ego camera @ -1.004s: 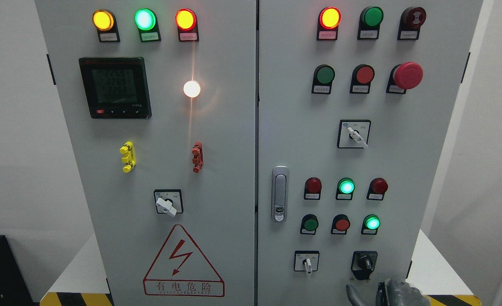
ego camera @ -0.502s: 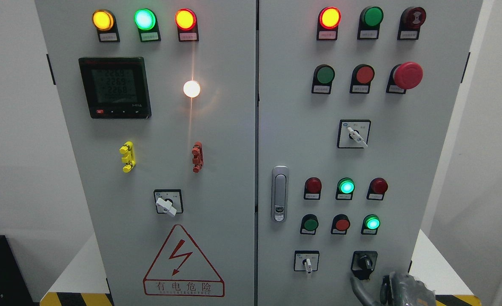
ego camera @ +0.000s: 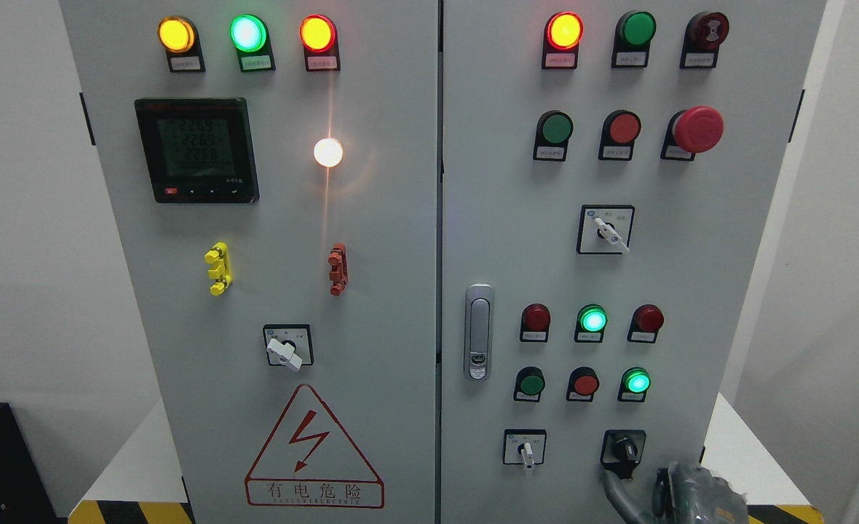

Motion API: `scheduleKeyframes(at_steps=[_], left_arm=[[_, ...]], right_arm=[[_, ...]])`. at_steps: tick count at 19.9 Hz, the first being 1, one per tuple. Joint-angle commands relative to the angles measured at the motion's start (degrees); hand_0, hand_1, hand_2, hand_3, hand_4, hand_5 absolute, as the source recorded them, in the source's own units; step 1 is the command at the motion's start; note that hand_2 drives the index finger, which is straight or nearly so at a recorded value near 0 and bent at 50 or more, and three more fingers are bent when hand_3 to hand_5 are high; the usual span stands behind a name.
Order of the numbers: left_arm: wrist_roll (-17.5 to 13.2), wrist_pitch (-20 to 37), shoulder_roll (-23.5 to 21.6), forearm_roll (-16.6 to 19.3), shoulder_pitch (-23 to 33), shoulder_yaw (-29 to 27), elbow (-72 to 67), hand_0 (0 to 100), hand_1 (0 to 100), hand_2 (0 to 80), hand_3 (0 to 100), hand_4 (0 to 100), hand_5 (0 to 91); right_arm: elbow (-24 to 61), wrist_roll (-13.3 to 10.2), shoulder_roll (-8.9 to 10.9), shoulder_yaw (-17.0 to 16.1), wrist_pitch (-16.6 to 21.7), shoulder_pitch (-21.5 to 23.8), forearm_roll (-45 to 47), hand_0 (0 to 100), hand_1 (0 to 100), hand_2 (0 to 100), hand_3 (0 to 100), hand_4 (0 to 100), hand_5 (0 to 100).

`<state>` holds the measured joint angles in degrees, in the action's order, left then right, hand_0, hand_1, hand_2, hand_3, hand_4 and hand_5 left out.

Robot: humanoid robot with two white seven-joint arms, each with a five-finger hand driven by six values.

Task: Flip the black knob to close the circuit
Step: 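Raise the right hand toward the black rotary knob near the cabinet bottom, then grip the black knob with the right hand and twist it clockwise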

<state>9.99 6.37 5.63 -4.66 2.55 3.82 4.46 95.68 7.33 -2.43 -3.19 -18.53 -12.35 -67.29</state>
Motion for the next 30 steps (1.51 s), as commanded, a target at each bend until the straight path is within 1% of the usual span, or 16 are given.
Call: scheduleKeyframes(at_steps=[1,12,20,30], left_arm=[[0.03,0.05,-0.01,0.0,0.0,-0.04,0.02,12,56,0.0,0,0,0.0],[0.03,0.05,-0.01,0.0,0.0,0.05,0.02,12,56,0.0,0,0,0.0],[0.03,0.05,-0.01,0.0,0.0,-0.04,0.02,12,56,0.0,0,0,0.0],[0.03,0.05,-0.01,0.0,0.0,0.05,0.02,12,56,0.0,0,0,0.0]], right_arm=[[-1.02,-0.3,0.14,-0.06,-0.01,-0.39,0.06,0,4,91,100,95,95],[-1.99,-0.65,0.14,-0.41,-0.8,-1.36,-0.03,0,4,91,100,95,95],[-2.78,-1.0,0.23,-2.61,-0.72,-1.18,0.32,0,4,90,100,95,96],[-2.26,-1.0,0.23,-3.84,-0.54,-1.09,0.85,0,4,90,100,95,96]])
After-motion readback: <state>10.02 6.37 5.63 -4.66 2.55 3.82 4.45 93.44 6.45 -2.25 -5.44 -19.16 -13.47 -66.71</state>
